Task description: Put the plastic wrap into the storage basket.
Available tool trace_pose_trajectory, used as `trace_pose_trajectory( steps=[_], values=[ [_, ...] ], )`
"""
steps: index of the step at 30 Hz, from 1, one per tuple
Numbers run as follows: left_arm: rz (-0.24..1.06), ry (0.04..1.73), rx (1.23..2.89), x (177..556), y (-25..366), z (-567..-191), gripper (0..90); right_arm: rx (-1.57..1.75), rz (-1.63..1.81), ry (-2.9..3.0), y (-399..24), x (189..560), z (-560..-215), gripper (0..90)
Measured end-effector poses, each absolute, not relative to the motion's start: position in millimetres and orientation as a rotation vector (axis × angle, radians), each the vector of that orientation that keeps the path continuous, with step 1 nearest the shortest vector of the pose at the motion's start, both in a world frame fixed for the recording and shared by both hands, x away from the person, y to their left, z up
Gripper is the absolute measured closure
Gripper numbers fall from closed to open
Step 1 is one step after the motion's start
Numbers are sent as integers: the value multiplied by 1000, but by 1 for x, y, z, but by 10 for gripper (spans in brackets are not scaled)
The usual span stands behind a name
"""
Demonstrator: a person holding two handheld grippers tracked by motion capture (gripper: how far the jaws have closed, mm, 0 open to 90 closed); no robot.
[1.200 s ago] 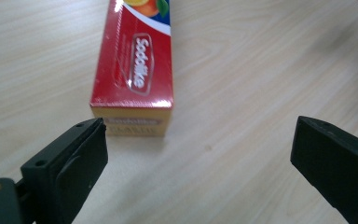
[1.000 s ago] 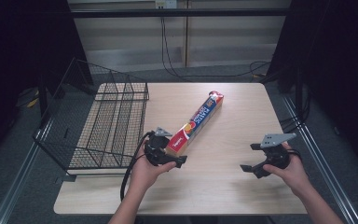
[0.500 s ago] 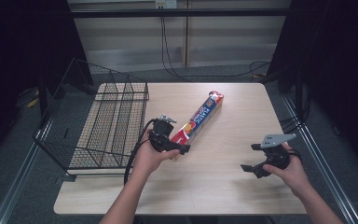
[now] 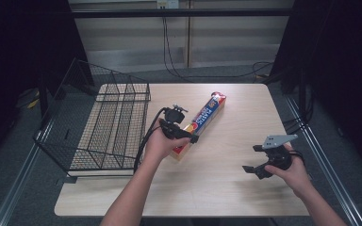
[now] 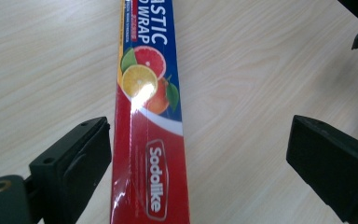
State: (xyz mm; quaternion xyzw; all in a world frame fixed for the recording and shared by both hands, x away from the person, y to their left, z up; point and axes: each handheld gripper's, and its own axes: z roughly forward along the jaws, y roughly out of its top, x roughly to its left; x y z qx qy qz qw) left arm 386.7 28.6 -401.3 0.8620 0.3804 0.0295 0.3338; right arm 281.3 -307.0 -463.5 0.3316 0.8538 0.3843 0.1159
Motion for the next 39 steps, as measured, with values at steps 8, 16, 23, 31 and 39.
trace_pose_trajectory(
  steps=[8,16,23,31,39],
  values=[
    [54,1001,2266,404,13,-402,77,989,1153,2463,-311,283,-462,51],
    [44,1022,2283,420,3,-403,86,985,1151,2473,-312,285,-463,55],
    [42,1046,2302,432,-8,-406,77,986,1153,2467,-312,286,-462,55],
    [38,1054,2309,443,-24,-408,65,976,1152,2475,-311,287,-463,57],
    [59,1080,2299,453,-34,-417,84,983,1172,2471,-313,287,-461,58]
  ],
)
